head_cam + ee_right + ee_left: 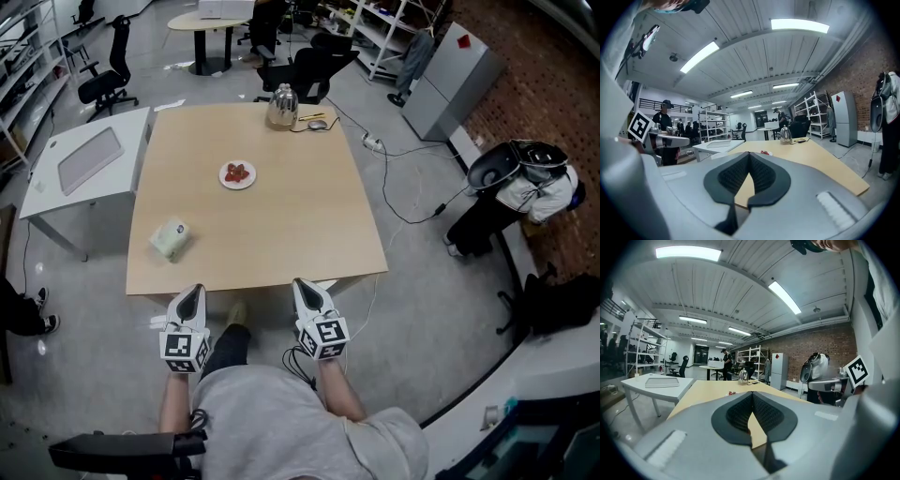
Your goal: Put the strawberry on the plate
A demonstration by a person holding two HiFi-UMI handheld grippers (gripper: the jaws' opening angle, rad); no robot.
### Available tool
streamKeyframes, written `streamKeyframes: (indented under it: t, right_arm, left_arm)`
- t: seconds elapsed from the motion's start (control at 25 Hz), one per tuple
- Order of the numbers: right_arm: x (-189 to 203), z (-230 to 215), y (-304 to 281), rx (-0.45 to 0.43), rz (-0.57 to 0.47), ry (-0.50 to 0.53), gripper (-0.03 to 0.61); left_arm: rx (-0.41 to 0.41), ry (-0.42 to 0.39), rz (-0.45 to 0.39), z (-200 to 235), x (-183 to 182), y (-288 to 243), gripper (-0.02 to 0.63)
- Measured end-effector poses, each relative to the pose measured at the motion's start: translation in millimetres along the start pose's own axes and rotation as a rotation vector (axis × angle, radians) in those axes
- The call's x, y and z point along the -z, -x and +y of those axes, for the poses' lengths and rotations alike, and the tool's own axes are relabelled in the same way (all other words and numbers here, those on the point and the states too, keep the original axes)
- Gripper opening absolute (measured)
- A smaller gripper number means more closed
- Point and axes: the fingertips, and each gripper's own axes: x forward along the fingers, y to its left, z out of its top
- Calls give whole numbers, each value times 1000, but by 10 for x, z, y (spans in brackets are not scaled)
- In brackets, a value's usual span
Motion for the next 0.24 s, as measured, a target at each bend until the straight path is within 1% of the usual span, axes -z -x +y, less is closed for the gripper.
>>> streamKeyframes:
  t: [0.24]
  right_arm:
    - [3,15,22,-3,-1,1,6]
  left_arm:
    - [-2,9,3,-9,22,32,20]
